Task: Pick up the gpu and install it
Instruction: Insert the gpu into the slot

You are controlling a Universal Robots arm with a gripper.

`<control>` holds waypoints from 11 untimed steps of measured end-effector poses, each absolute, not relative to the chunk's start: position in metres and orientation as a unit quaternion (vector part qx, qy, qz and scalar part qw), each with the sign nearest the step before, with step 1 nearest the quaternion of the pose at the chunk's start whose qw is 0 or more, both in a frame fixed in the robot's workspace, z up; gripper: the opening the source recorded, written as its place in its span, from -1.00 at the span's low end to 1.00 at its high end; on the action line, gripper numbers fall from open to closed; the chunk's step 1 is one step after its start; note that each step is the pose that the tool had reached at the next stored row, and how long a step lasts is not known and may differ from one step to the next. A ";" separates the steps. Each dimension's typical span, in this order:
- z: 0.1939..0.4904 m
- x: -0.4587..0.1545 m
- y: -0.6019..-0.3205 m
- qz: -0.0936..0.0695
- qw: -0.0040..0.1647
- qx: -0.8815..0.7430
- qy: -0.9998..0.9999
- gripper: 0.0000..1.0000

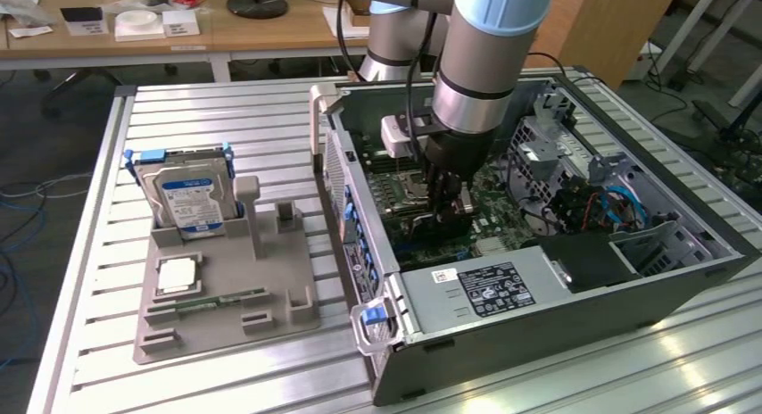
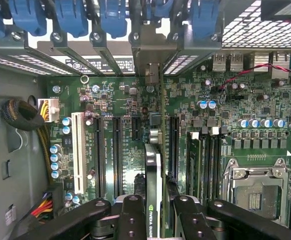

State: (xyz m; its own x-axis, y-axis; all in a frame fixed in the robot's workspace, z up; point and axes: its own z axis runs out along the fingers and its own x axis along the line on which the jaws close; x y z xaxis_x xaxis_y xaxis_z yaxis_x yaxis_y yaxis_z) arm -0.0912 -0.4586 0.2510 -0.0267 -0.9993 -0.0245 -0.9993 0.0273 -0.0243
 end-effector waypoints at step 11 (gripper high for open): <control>0.251 -0.091 -0.459 0.000 0.017 -0.697 0.717 -0.34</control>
State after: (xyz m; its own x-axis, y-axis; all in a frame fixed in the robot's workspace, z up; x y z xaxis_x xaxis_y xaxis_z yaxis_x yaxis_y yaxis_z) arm -0.0912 -0.4585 0.2509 -0.0269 -0.9993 -0.0249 -0.9993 0.0275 -0.0245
